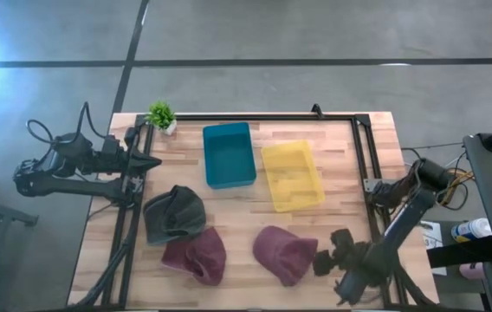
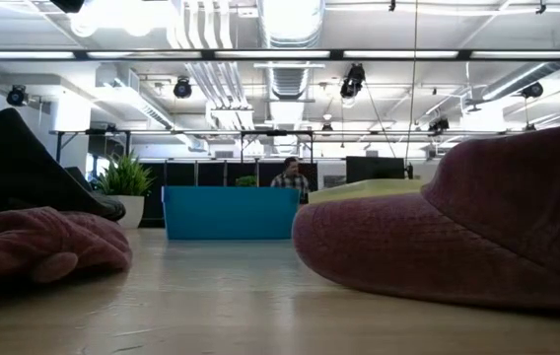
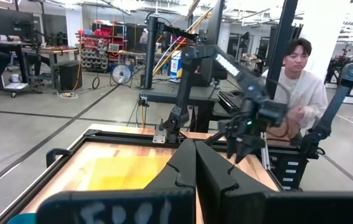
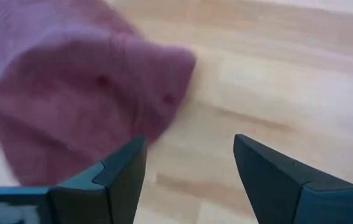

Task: Pick & Place hat
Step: Put the top red cap into the yellow bin

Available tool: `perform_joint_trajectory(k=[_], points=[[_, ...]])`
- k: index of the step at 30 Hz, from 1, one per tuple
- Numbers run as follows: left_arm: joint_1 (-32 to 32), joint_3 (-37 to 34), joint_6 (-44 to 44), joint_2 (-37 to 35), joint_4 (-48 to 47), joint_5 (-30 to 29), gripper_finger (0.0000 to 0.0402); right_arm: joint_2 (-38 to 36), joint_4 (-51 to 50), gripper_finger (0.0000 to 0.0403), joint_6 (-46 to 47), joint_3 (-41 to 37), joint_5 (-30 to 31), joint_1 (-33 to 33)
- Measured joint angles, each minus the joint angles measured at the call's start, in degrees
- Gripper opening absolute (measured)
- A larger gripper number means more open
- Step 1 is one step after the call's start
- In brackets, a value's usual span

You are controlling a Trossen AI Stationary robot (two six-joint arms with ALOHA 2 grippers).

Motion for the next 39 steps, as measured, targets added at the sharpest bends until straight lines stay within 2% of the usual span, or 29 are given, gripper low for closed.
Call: perform_joint_trajectory(k=[5, 10, 16, 22, 30, 39], points=[[0.0, 0.0, 0.0, 0.0, 0.0, 0.0, 0.0000, -5.7, 13.5, 0.0235, -0.2, -13.4, 0.4, -0.2], [0.0, 0.0, 0.0, 0.0, 0.0, 0.0, 0.0000, -8.3, 24.4, 0.0235, -1.9, -20.8, 6.5, -0.8], [0.0, 0.0, 0.0, 0.0, 0.0, 0.0, 0.0000, -8.8, 28.8, 0.0235, -2.8, -25.4, 8.6, -1.1], [0.0, 0.0, 0.0, 0.0, 0.0, 0.0, 0.0000, -9.3, 42.7, 0.0235, -8.4, -29.5, 12.8, -1.0], [0.0, 0.0, 0.0, 0.0, 0.0, 0.0, 0.0000, -8.9, 50.4, 0.0235, -10.7, -34.0, 15.3, -1.1], [0.0, 0.0, 0.0, 0.0, 0.0, 0.0, 0.0000, -8.9, 69.7, 0.0235, -20.8, -40.5, 18.6, -1.5]])
